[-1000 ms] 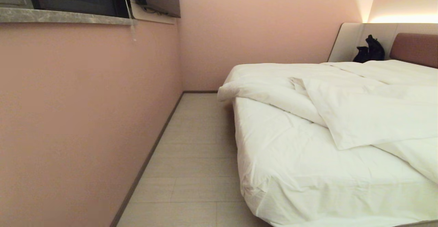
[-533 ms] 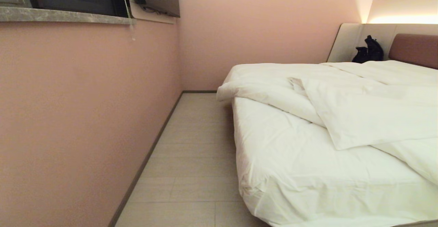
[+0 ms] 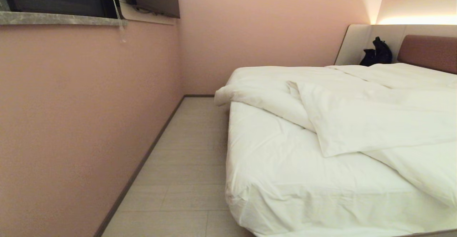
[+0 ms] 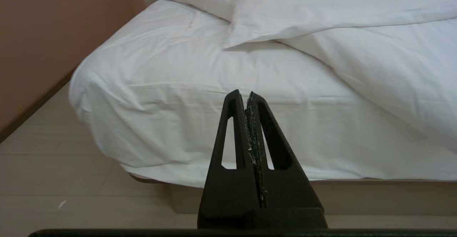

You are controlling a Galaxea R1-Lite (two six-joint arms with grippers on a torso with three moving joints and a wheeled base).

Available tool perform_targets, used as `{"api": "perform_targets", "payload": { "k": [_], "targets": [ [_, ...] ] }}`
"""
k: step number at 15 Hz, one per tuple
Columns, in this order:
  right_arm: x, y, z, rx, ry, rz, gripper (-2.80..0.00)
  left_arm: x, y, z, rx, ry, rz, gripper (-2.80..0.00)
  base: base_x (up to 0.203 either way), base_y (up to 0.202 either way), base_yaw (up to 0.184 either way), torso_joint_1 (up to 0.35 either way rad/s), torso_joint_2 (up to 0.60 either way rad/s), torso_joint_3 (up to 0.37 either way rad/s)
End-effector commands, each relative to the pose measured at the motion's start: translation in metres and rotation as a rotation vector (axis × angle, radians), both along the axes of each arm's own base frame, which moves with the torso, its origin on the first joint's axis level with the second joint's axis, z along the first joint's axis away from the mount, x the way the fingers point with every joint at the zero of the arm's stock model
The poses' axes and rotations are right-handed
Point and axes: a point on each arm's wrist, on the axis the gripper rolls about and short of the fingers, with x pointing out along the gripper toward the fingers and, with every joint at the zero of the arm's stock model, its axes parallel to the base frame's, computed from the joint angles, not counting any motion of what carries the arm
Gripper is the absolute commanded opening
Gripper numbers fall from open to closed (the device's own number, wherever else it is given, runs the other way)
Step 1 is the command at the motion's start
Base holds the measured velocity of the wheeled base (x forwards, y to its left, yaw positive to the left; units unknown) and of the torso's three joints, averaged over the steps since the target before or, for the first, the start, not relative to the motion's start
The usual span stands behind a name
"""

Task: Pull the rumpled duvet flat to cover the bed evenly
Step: Hold the folded corner of the quilt

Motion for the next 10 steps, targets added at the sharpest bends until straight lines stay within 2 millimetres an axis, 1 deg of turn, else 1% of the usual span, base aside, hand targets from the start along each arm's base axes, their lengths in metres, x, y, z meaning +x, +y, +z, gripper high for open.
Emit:
{"api": "perform_targets", "payload": {
  "k": [1,10],
  "targets": [
    [0.0001,0.0000,0.0001,-0.001,0.001,0.001,-2.80,0.0001,0.0000,0.0001,-0.002,0.001,0.000,-2.80,0.000,-0.192,0.000,-0.002,0.00,-0.002],
    [0.0001,0.0000,0.0001,-0.001,0.001,0.001,-2.80,0.0000,0.0000,0.0002,-0.001,0.001,0.002,-2.80,0.000,-0.194,0.002,0.003,0.00,0.001]
  ]
}}
